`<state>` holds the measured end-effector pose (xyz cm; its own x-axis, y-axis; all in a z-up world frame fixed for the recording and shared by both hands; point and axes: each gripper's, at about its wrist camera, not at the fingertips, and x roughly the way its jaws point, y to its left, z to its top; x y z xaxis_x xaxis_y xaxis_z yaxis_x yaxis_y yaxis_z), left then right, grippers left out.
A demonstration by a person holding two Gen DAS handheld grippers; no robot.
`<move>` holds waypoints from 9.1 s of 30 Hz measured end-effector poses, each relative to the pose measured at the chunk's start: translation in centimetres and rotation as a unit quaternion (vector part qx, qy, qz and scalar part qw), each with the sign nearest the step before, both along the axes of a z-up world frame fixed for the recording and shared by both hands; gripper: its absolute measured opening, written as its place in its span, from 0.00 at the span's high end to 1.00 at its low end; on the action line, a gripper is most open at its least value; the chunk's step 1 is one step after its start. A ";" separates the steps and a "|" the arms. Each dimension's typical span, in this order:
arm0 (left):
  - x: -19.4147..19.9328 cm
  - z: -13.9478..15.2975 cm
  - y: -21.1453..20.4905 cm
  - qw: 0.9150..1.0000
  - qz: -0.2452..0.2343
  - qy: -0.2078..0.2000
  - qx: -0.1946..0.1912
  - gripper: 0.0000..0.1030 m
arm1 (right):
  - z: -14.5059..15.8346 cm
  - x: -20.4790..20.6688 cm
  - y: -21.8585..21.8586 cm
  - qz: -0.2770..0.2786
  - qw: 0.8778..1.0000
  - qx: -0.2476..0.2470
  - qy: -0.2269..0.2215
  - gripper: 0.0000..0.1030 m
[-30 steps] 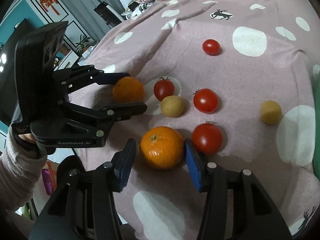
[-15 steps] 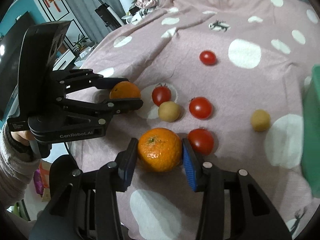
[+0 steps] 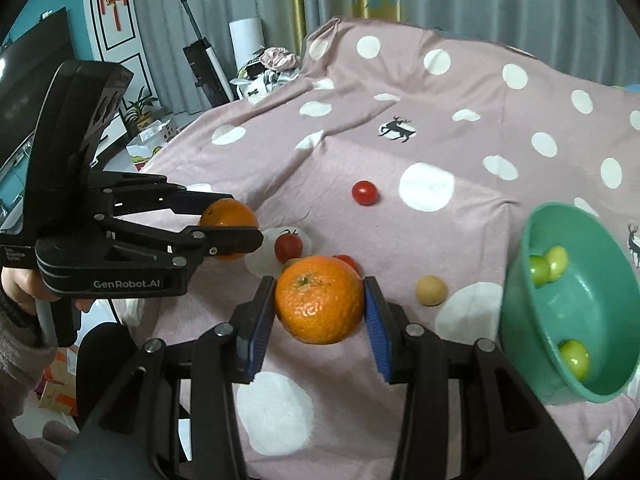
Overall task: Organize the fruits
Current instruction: 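Carry both oranges into the green bowl and open both grippers, then move both tools back toward the tan fruits and tomatoes, then grasp a small tan fruit with the left gripper while the right gripper grasps another, then carry both tan fruits into the green bowl and open both grippers, then move both tools toward the row of red cherry tomatoes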
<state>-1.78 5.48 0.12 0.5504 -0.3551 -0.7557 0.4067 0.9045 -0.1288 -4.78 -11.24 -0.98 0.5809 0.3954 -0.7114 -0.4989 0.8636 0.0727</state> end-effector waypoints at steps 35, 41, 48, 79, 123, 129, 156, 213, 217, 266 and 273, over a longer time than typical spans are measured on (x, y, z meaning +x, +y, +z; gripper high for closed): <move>3.0 4.6 -15.3 0.993 -0.057 -0.092 0.056 0.55 | 2.8 -0.5 -13.0 -0.166 0.982 0.059 -0.066 0.57; 3.5 4.3 -18.1 0.989 -0.074 -0.108 0.073 0.54 | 2.6 -0.3 -15.1 -0.196 0.977 0.055 -0.069 0.57; 4.3 3.0 -21.0 0.984 -0.091 -0.116 0.098 0.54 | 1.7 0.6 -17.3 -0.223 0.972 0.053 -0.059 0.57; 5.4 0.3 -24.4 0.978 -0.102 -0.110 0.144 0.42 | -0.3 1.9 -19.5 -0.254 0.965 0.049 -0.032 0.55; -0.2 -3.8 -2.7 0.997 0.055 0.044 0.021 0.46 | -0.6 -0.7 -7.4 -0.066 0.995 0.066 0.034 0.40; 0.9 -4.9 -3.2 0.997 0.051 0.063 0.011 0.47 | -1.4 -0.1 -7.4 -0.065 0.995 0.065 0.046 0.40; 2.3 -5.1 -1.2 0.997 0.060 0.045 -0.018 0.73 | -4.2 4.3 -4.7 -0.059 0.995 0.026 0.073 0.49; 3.1 3.9 -15.7 0.992 -0.102 -0.030 -0.061 0.73 | 1.3 0.6 -13.5 -0.132 0.987 0.095 -0.006 0.73; 4.1 3.7 -18.2 0.992 -0.114 -0.020 -0.056 0.73 | 0.9 0.1 -16.7 -0.167 0.978 0.127 -0.011 0.73; 2.3 2.8 -7.6 0.998 0.040 -0.045 0.013 0.30 | 0.9 -3.5 -23.0 -0.242 0.946 0.214 -0.026 0.48; 1.1 1.3 -3.0 0.996 0.091 -0.018 -0.002 0.30 | 1.2 -3.0 -19.1 -0.183 0.963 0.199 -0.017 0.47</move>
